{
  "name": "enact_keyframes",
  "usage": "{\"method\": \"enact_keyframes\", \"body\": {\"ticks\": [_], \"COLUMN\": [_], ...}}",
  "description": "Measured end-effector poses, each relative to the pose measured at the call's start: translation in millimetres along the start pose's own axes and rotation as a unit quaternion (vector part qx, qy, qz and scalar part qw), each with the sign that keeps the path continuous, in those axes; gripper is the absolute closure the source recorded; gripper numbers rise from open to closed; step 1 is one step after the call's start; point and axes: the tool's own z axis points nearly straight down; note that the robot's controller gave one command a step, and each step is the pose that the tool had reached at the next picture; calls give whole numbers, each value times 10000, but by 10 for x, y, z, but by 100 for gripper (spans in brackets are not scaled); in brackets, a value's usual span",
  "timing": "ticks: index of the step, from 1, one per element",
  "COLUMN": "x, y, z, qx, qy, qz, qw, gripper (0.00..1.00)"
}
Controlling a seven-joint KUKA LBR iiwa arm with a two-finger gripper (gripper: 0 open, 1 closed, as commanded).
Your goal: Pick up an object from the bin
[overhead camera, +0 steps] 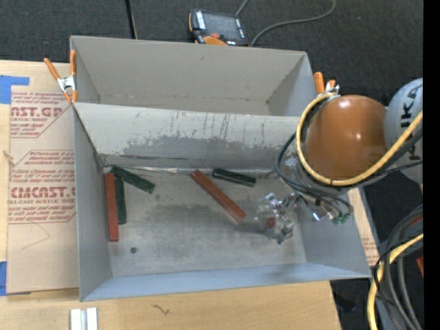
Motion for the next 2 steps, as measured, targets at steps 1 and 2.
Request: {"method": "enact_keyframes", "body": {"ticks": [1,2], "x": [11,148], "y": [5,-161], "z": [29,1038], "qx": [-19,16], "qy": [21,-51], "qz": [8,460], "qw": [10000,9989], "gripper": [0,0]}}
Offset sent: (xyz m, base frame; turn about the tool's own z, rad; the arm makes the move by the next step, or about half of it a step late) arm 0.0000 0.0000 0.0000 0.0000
